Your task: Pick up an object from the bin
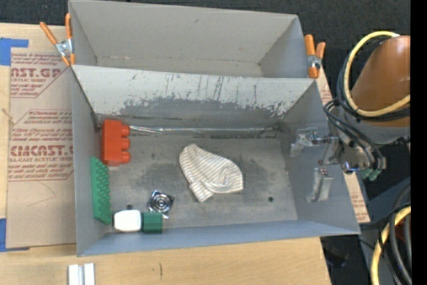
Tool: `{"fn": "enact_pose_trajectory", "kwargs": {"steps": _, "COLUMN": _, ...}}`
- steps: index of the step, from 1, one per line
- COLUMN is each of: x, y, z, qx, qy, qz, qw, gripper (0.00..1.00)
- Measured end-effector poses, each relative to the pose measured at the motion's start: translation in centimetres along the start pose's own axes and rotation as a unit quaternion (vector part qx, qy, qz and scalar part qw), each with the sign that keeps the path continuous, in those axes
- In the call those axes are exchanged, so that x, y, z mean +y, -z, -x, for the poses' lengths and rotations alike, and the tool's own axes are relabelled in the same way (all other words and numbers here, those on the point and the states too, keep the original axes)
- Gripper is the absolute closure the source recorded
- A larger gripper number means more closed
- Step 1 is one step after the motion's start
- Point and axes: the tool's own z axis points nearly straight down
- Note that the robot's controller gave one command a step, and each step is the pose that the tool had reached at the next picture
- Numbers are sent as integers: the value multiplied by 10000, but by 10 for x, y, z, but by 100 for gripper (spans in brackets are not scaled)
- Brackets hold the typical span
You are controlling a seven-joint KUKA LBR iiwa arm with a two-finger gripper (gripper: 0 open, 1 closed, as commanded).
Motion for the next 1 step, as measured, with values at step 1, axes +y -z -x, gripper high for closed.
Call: {"fn": "enact_pose_trajectory", "kwargs": {"steps": 1, "x": 1, "y": 4, "z": 1, "qx": -38, "qy": 12, "qz": -7, "qw": 10000, "gripper": 0}}
